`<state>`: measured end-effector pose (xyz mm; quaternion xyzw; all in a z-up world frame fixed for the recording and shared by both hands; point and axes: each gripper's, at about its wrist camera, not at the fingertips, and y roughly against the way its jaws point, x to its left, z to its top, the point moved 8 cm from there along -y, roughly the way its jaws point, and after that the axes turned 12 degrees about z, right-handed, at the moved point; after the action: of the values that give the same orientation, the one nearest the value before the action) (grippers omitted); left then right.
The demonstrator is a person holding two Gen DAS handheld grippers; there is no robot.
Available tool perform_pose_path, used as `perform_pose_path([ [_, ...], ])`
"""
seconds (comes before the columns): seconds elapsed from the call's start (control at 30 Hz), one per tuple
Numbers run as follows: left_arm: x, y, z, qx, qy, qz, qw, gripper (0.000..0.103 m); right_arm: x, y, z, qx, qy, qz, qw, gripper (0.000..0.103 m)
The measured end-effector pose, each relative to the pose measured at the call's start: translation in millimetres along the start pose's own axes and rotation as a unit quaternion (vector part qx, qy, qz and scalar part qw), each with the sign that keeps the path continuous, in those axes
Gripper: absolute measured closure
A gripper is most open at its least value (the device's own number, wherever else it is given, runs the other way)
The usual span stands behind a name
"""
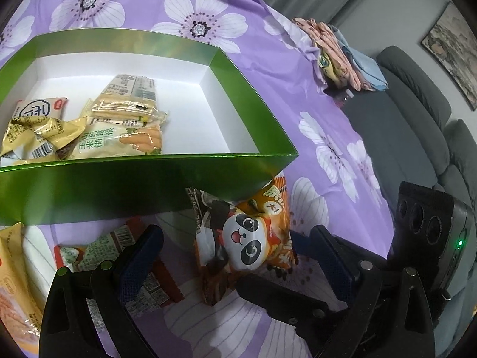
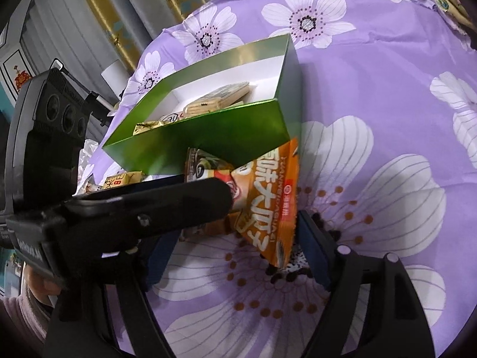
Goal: Organize snacks
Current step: 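Move the left tool back to the pile and grasp the panda-printed orange bag, then lift the panda bag into the green box and open the left gripper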
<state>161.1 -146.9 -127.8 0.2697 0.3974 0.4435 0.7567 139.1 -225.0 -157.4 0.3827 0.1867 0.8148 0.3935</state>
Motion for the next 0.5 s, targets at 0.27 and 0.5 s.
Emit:
perform_pose_path([
  [0.27,-1.8,-2.8,-2.1,0.002,-0.001,-0.002,1.0,0.039,1.3,2.3,-0.4,-0.008,0.0,0.006,1.0,0.046],
  [0.5,-3.9,0.1,-2.5,-0.004,-0.008,0.002,1.0,0.041,7.7,4.3,-1.7,-0.018,0.015,0.005,1.0,0.055],
])
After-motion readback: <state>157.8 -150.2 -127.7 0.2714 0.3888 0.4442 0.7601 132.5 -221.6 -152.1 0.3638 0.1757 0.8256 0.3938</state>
